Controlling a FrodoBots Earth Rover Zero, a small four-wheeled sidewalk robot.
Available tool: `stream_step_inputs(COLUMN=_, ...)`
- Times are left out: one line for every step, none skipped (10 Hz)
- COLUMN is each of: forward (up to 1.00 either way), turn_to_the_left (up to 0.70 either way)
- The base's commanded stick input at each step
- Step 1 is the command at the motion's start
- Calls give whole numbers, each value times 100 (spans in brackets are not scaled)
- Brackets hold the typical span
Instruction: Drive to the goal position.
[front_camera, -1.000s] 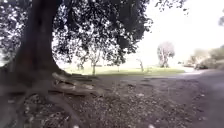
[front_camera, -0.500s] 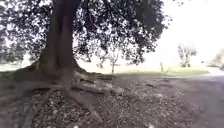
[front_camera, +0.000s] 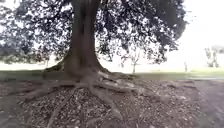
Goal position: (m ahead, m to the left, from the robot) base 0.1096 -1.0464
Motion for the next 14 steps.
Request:
stream_step_inputs(forward=0, turn_to_the_left=70)
stream_step_inputs(forward=0, turn_to_the_left=70)
stream_step_inputs(forward=0, turn_to_the_left=70)
stream_step_inputs(forward=0, turn_to_the_left=70)
stream_step_inputs(forward=0, turn_to_the_left=70)
stream_step_inputs(forward=0, turn_to_the_left=70)
stream_step_inputs(forward=0, turn_to_the_left=70)
stream_step_inputs(forward=0, turn_to_the_left=70)
stream_step_inputs(forward=0, turn_to_the_left=70)
stream_step_inputs(forward=0, turn_to_the_left=70)
stream_step_inputs(forward=0, turn_to_the_left=70)
stream_step_inputs(forward=0, turn_to_the_left=70)
stream_step_inputs(forward=0, turn_to_the_left=70)
stream_step_inputs(forward=0, turn_to_the_left=70)
